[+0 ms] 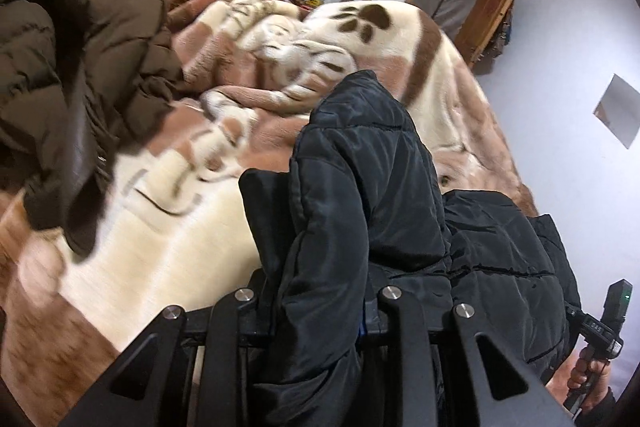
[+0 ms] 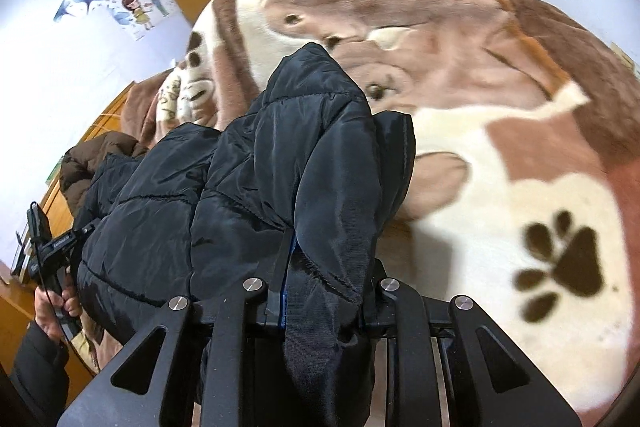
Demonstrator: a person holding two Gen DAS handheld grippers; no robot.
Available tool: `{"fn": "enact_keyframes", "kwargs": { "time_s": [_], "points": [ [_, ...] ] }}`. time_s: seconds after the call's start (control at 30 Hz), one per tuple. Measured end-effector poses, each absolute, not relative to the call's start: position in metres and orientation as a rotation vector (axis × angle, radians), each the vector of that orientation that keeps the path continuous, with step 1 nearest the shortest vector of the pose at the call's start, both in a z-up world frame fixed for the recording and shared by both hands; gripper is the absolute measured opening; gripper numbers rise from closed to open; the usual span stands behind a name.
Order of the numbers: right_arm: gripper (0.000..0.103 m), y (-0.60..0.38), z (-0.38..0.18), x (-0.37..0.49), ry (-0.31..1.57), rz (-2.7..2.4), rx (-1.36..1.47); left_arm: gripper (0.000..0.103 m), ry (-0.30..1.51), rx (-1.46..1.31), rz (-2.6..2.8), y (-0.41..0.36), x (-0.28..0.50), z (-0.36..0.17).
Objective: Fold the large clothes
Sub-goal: 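Lower the folded jacket onto the blanket and open both tools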
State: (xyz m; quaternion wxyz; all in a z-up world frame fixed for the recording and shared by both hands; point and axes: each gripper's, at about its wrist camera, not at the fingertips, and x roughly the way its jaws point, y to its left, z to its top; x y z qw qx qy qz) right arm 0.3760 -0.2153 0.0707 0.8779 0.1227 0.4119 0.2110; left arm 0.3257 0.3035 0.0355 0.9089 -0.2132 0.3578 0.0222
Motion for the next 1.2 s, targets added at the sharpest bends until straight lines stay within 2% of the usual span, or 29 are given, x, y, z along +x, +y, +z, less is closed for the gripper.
{"fn": "enact_keyframes", "kwargs": {
  "time_s": [0.1, 0.27, 0.37, 0.43, 0.53, 0.57, 0.63, 0.87, 1.03, 1.2],
  "points": [
    [0.023, -0.192, 0.053, 0.386, 0.879, 0.457, 0.246, 0.028, 0.747, -0.417, 0.074, 0.325, 0.333, 0.021],
    [0.022, -0.165, 0.0, 0.397, 0.982, 0.429, 0.216, 0.031, 0.848, -0.444, 0.146, 0.35, 0.345, -0.048],
    [0.026, -0.165, -0.022, 0.396, 1.006, 0.423, 0.225, 0.04, 0.871, -0.485, 0.179, 0.357, 0.337, -0.087],
    [0.031, -0.166, -0.021, 0.397, 1.006, 0.42, 0.212, 0.052, 0.851, -0.531, 0.189, 0.364, 0.331, -0.094],
    [0.041, -0.167, -0.013, 0.393, 1.019, 0.402, 0.182, 0.061, 0.867, -0.552, 0.208, 0.368, 0.326, -0.087],
    [0.046, -0.168, -0.009, 0.393, 1.017, 0.392, 0.177, 0.061, 0.873, -0.555, 0.216, 0.37, 0.323, -0.082],
    [0.049, -0.174, 0.004, 0.384, 0.99, 0.374, 0.177, 0.061, 0.861, -0.558, 0.228, 0.372, 0.314, -0.068],
    [0.05, -0.194, 0.055, 0.34, 0.886, 0.34, 0.179, 0.061, 0.734, -0.563, 0.264, 0.369, 0.262, -0.013],
    [0.05, -0.179, 0.072, 0.283, 0.86, 0.352, 0.119, 0.062, 0.729, -0.505, 0.202, 0.308, 0.212, 0.005],
    [0.05, -0.17, 0.079, 0.218, 0.841, 0.361, 0.081, 0.073, 0.729, -0.466, 0.146, 0.236, 0.149, 0.016]
  ]
}}
